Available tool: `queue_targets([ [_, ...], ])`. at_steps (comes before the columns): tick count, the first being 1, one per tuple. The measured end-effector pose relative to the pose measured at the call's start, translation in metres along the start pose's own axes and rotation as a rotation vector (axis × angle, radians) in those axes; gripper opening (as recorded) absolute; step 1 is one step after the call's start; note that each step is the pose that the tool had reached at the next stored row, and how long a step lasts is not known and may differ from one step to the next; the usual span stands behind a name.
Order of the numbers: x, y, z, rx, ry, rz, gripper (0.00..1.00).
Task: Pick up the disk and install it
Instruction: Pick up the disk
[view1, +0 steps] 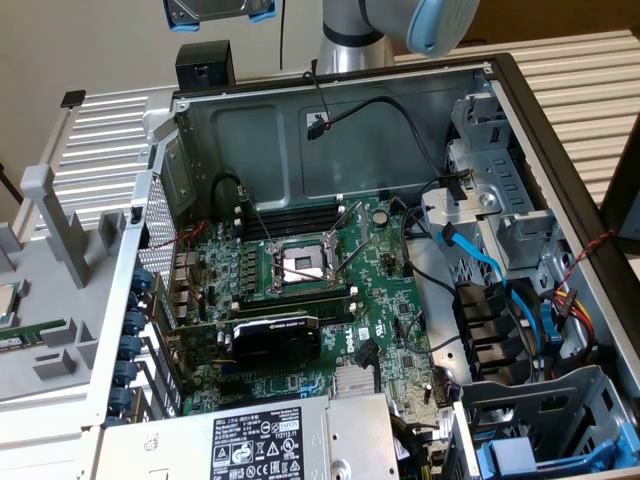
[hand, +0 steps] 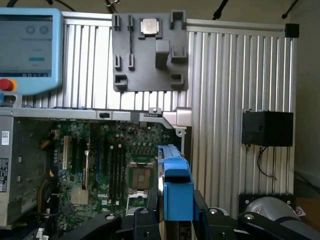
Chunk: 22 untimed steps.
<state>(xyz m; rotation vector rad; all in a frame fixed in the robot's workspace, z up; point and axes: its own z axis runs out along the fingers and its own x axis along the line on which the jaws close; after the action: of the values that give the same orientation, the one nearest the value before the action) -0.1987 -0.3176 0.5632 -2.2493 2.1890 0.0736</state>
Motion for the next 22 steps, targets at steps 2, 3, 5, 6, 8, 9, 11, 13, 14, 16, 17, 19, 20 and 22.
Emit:
queue_targets([
  [2,0.004,-0.0034,-0.0002,0.0000,0.0000,0.000,0.37],
  [3,0.005,-0.0048,-0.0004,-0.0001,0.0000,0.000,0.37],
  [5,0.009,-0.0078,-0.0005,0.0001,0.0000,0.000,0.37],
  [6,0.010,-0.0096,-0.0006,0.0000,0.0000,0.000,0.37],
  [8,0.014,-0.0130,-0.0009,0.0000,0.0001,0.000,0.37],
  [9,0.016,-0.0147,-0.0010,0.0000,0.0000,0.000,0.37],
  [11,0.019,-0.0183,-0.0012,0.0000,0.0000,0.000,0.37],
  [13,0.022,-0.0220,-0.0015,0.0000,0.0000,0.000,0.37],
  [14,0.024,-0.0238,-0.0016,0.0000,0.0000,0.000,0.37],
  [16,0.027,-0.0278,-0.0019,-0.0001,0.0000,0.000,0.37],
  [17,0.029,-0.0297,-0.0020,0.0000,0.0000,0.000,0.37],
  [19,0.033,-0.0343,-0.0022,0.0000,-0.0001,0.000,0.37],
  [20,0.034,-0.0367,-0.0024,-0.0001,0.0000,0.000,0.37],
  [22,0.038,-0.0415,-0.0026,0.0000,0.0000,0.000,0.37],
])
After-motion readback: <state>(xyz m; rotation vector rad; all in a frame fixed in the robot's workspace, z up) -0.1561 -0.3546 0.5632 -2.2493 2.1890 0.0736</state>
